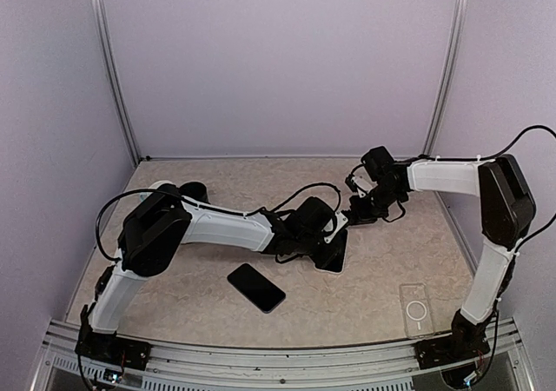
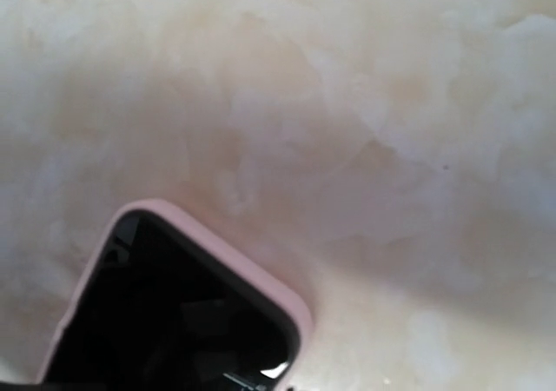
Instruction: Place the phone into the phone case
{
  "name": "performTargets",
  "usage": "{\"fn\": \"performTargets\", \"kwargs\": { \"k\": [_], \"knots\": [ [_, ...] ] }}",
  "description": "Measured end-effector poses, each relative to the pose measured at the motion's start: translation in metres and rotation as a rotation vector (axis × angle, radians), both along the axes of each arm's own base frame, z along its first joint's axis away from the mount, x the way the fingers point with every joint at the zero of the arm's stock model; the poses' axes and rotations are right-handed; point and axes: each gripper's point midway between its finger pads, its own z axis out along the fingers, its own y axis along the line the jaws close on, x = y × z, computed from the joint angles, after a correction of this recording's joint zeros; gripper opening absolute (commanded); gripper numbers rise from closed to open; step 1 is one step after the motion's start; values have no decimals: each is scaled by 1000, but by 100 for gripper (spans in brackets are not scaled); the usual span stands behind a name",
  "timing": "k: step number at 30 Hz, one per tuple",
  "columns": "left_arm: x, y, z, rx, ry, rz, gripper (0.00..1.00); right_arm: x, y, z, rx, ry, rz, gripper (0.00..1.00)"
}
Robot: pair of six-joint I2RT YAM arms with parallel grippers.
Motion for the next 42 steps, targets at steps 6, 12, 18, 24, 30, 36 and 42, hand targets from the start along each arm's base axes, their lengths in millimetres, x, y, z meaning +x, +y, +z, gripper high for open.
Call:
{"fn": "performTargets", "kwargs": {
  "k": [6,12,18,24,30,36,42],
  "knots": [
    [0,0,0,-2,3,1,41,0,3,8,16,-12,10,0],
    [0,2,0,-12,5,8,41,2,6,13,31,-19,20,0],
    [-3,24,-2,-57,-10,78,47,4,19,21,102,-21,35,0],
    [-14,59,6,-65,-15,142,51,6,24,21,132,-22,45,0],
    [-5,53,49,-184,-30,167,51,6,23,16,115,-17,39,0],
    [16,63,68,-237,-33,218,51,8,22,13,111,-26,35,0],
    [19,66,67,-239,-17,233,51,-3,26,-35,147,20,52,0]
  ]
}}
